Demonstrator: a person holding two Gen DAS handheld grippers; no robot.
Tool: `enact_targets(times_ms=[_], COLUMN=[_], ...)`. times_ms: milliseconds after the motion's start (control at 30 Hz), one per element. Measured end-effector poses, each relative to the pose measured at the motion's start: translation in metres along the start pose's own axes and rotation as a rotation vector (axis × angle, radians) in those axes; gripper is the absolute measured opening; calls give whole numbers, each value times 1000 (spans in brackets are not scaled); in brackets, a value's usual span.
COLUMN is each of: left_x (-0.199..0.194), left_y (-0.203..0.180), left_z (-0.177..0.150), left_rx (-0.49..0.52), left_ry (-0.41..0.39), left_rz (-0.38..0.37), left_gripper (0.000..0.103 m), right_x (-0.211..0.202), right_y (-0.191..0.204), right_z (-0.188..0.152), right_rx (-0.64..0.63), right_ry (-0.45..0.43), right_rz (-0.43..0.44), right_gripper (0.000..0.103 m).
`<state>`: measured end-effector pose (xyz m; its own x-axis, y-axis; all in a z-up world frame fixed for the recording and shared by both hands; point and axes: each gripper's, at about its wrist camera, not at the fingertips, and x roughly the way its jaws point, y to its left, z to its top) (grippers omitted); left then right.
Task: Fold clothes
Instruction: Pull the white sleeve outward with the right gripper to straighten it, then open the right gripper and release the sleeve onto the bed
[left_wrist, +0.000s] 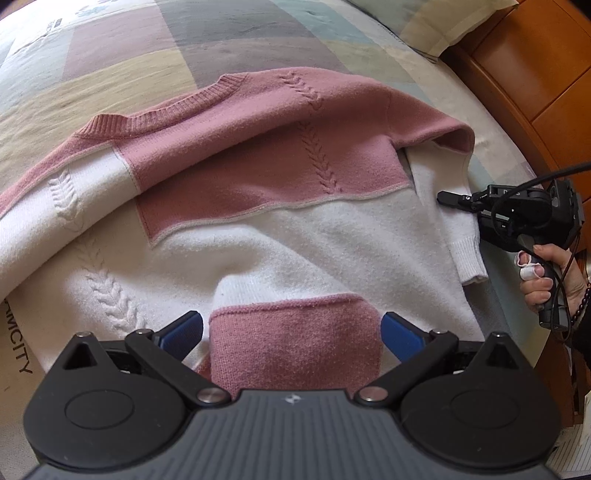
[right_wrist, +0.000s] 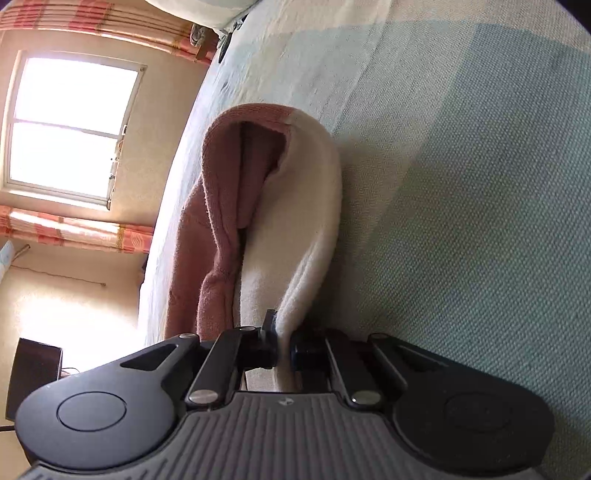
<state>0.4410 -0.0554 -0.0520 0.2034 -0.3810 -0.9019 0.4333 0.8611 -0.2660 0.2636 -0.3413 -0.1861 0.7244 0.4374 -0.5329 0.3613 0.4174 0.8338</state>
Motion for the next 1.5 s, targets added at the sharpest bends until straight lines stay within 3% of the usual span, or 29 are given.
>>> enact_targets(times_ms=[133, 400, 500, 700, 1000, 1033, 1133, 1400, 1500], left_x=[-2, -3, -6, -11, -16, -16, -17, -19, -19], left_y=[0, 0, 0, 3, 3, 4, 5, 13, 14], left_z=[3, 4, 4, 3, 4, 4, 3, -1, -1], left_rx=[12, 9, 9, 6, 11, 9, 0, -18, -24], left_ry=[-2, -12, -18, -29, -39, -40, -42, -34, -34], left_rz=[11, 14, 19, 35, 33, 32, 30, 43, 47], left_gripper=[102, 102, 102, 102, 102, 102, 102, 102, 102], right_x=[0, -16, -39, -38, -49, -50, -57, -76, -83], right_y=[25, 71, 81, 85, 107, 109, 98, 64, 52], right_z=[-3, 8, 22, 50, 115, 122, 118, 103, 98], right_rx=[-101, -431, -583, -987, -1239, -1266, -1179, -923, -827], right_ry=[36, 63, 82, 190, -53, -82, -68, -15, 4], right_rz=[-103, -389, -524, -848, -1160, -1194, -1194, -1171, -1159], right_gripper=[8, 9, 9, 9, 9, 13, 24, 26, 32])
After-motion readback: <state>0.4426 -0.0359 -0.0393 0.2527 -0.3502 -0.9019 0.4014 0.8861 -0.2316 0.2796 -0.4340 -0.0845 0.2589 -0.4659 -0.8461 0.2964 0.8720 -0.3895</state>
